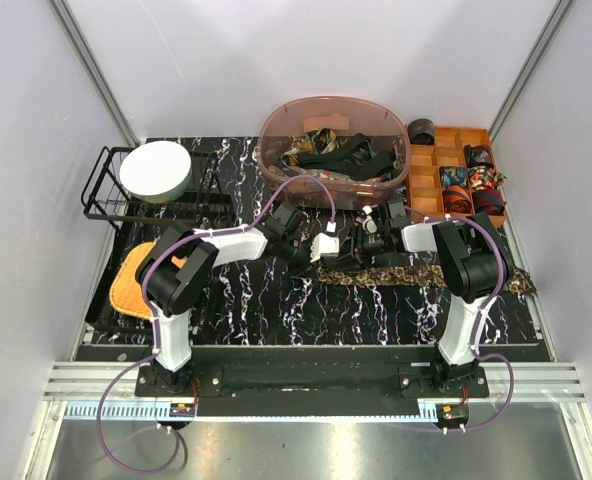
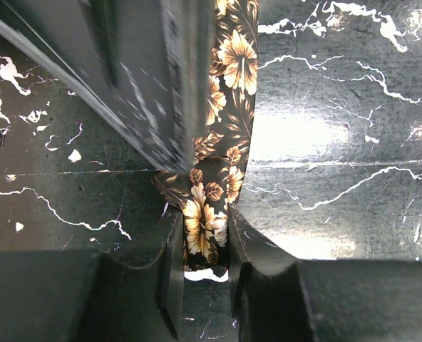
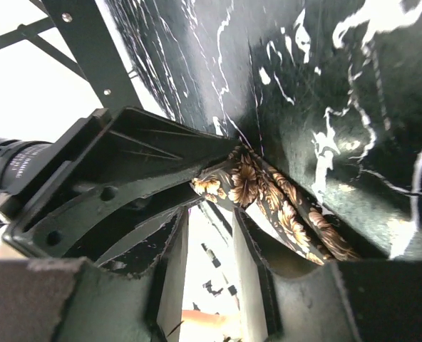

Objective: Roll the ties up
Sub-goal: Roll the tie at the center of the board.

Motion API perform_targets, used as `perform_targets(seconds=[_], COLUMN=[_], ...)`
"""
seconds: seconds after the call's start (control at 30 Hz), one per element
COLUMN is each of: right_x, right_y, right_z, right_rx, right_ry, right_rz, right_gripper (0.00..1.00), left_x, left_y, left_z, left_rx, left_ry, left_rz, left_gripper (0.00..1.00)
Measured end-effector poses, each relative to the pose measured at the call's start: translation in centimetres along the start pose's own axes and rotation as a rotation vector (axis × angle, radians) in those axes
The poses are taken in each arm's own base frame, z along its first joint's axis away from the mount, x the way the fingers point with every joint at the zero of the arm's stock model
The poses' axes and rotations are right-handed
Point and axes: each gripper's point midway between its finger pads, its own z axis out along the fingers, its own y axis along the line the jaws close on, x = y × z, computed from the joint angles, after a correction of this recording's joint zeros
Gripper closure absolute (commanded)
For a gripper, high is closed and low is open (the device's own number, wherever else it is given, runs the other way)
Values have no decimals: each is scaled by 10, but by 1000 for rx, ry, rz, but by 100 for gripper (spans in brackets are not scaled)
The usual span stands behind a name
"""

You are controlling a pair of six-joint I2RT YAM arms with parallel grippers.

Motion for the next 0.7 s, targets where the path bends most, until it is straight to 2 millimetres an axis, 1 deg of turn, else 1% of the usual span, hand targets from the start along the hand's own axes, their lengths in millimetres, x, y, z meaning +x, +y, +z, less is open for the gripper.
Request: perform_targets(seconds=[0.17,0.4,0.57,0.63,0.67,0.7], right_x=[7,5,2,1,1,1], right_y=[-1,-18,-15,-12,-12,-11], right_z=[4,12,17,18,19,19], right_rx=[10,35,21,15,13,11], right_ry=[20,24,15,13,12,11], right_rz=[19,43,29,29,26,24], right_gripper=[64,64,63,66,69,74], left_x=[0,0,0,0,0,0], left_y=[0,0,0,0,0,0], left_z=[0,0,1,1,1,1], left_rx=[-2,-4,-4,-4,-4,-4], left_ry=[1,0,0,0,0,0], left_rz=[-13,-21,-25,-25,-25,-25], left_gripper=[77,76,75,75,75,75])
